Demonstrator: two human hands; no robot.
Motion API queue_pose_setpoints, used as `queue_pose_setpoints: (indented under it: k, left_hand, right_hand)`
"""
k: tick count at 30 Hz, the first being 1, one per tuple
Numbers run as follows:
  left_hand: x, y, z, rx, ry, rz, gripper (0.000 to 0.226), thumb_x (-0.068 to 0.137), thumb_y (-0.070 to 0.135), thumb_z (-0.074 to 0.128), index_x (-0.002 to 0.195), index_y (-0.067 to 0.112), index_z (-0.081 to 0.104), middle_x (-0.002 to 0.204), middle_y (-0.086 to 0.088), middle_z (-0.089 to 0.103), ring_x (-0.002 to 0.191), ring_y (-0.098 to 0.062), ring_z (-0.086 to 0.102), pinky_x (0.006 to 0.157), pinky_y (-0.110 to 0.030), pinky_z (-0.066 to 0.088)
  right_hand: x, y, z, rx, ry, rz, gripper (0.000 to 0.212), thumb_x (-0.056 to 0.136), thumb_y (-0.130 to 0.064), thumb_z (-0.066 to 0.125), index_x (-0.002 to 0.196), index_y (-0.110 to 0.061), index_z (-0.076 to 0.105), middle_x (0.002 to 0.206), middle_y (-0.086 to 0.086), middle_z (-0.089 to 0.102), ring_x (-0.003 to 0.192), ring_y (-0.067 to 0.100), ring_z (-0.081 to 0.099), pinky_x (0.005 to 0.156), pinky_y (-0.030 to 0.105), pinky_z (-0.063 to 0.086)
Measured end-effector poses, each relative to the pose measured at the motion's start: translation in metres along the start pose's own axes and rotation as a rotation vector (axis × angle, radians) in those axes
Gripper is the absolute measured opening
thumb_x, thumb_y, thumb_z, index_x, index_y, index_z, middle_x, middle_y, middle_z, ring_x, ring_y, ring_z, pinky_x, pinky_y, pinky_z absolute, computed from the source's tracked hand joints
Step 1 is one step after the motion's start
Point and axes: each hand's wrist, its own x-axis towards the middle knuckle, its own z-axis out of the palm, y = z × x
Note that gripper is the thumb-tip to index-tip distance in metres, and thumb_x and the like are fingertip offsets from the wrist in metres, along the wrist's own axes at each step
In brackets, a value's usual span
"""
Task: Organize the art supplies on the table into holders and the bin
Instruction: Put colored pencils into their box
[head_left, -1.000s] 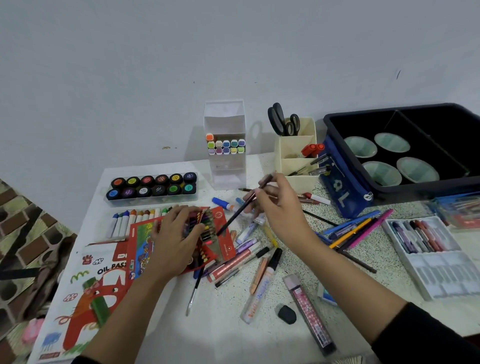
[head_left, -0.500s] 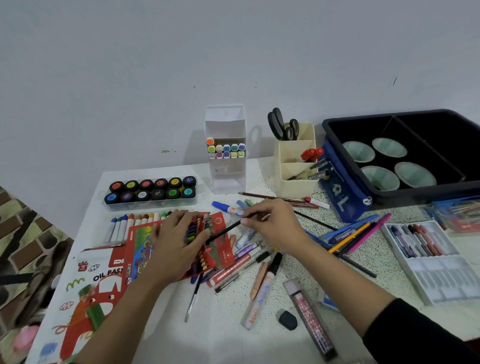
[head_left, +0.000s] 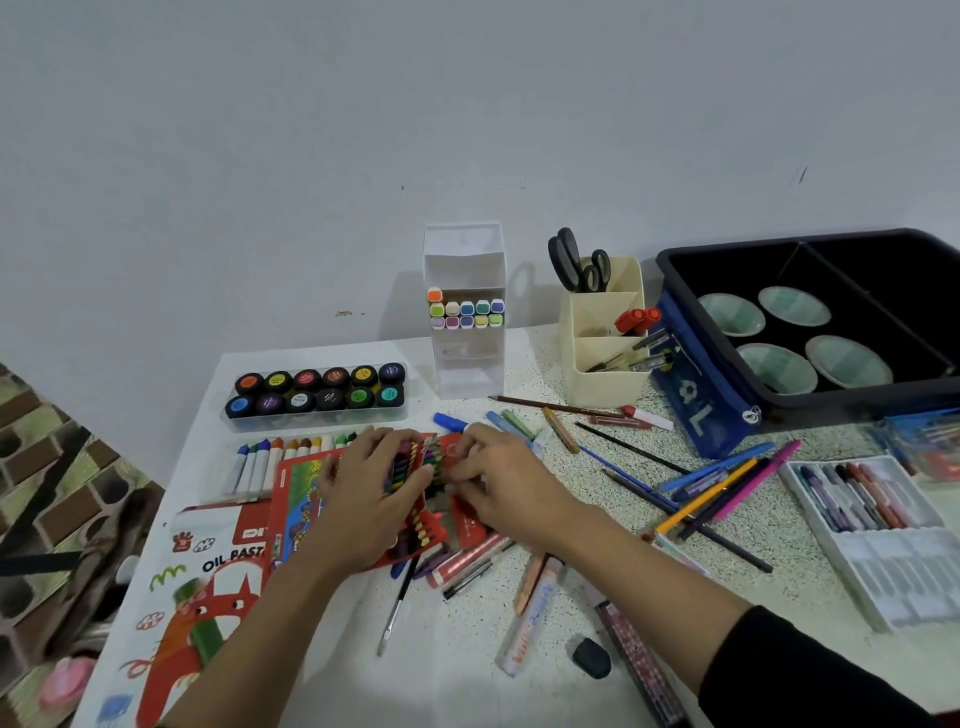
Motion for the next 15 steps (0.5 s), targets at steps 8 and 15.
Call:
queue_pose_setpoints:
  k: [8,15]
  left_hand:
    - [0.010,-0.011,-0.008,-0.009,-0.013,-0.025,0.030,0.091,0.063,0.039,0.119,0.053,0.041,0.125,0.019,0.039,0.126,-0.013,0.043,0.116,-0.058,0.023]
    - [0.009,-0.007,-0.002,0.003,0.046,-0.025,0.029,0.087,0.060,0.036,0.114,0.053,0.042,0.139,0.009,0.043,0.135,-0.014,0.036,0.121,-0.052,0.007]
  right_hand:
    - [0.011,0.003,-0.006,0.088,0.064,0.091,0.014,0.086,-0.006,0.073,0.092,-0.018,0.078,0.091,-0.007,0.073,0.085,0.007,0.062,0.097,0.030,0.045]
    - [0.015,-0.010,0.023,0.206,0.105,0.163,0.010,0.078,-0.007,0.080,0.082,-0.014,0.074,0.080,-0.003,0.072,0.076,0.012,0.064,0.074,0.032,0.055]
